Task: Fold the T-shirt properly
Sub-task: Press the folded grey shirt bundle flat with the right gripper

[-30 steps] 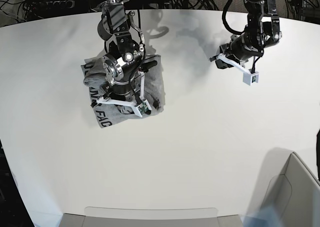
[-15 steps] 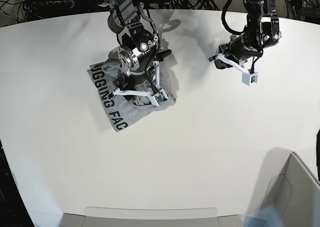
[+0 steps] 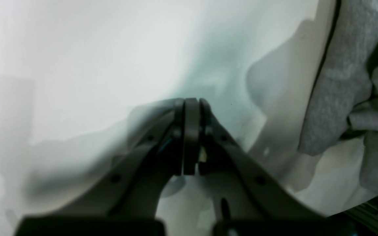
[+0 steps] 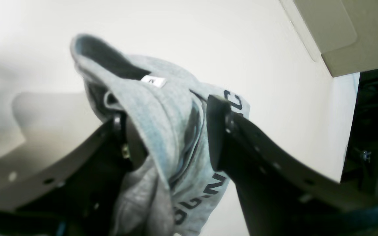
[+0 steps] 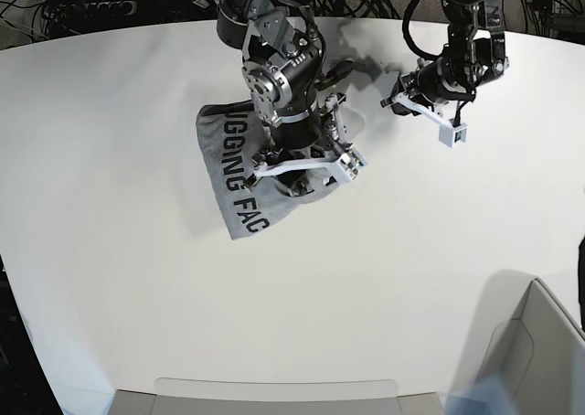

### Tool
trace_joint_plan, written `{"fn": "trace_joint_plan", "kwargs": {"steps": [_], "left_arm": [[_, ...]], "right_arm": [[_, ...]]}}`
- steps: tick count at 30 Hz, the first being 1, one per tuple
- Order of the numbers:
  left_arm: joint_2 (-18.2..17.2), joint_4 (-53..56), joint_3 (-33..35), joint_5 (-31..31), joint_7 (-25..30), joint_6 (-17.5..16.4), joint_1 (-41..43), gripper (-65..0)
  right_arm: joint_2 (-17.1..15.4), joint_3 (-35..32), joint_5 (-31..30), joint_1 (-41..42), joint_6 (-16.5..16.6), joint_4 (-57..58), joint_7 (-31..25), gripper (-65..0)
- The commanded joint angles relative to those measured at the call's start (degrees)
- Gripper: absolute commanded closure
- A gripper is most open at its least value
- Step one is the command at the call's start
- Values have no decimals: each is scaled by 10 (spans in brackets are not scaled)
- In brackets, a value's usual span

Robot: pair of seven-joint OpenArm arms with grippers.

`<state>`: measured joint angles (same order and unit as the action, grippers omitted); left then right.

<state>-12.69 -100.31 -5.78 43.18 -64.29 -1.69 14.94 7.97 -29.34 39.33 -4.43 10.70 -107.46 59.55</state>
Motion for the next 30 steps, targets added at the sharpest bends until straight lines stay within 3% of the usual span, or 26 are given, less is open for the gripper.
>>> {"fn": "trace_joint_plan", "kwargs": {"steps": [1, 5, 12, 17, 20, 27, 30], "left_arm": [[-5, -7, -2, 7, 4, -2, -3, -2], [-5, -7, -4, 7, 4, -2, -3, -2], [5, -7, -1, 7, 3, -2, -3, -2], [5, -7, -1, 7, 2, -2, -3, -2], [4, -7, -1, 7, 2, -2, -2, -2], [7, -7, -1, 7, -2, -2, -2, -2], [5, -7, -5, 7, 0, -2, -2, -2]], "right_arm": [[5, 10, 7, 10, -2, 5, -5, -264], [0, 27, 7, 13, -1, 52, 26, -264], [-1, 11, 12, 19, -1, 64, 29, -267], [3, -9, 95, 32, 2, 63, 26, -267], [-1, -52, 99, 37, 39, 67, 30, -267], [5, -62, 88, 45, 129, 52, 80, -267], [4, -63, 65, 48, 141, 32, 78, -267]]}}
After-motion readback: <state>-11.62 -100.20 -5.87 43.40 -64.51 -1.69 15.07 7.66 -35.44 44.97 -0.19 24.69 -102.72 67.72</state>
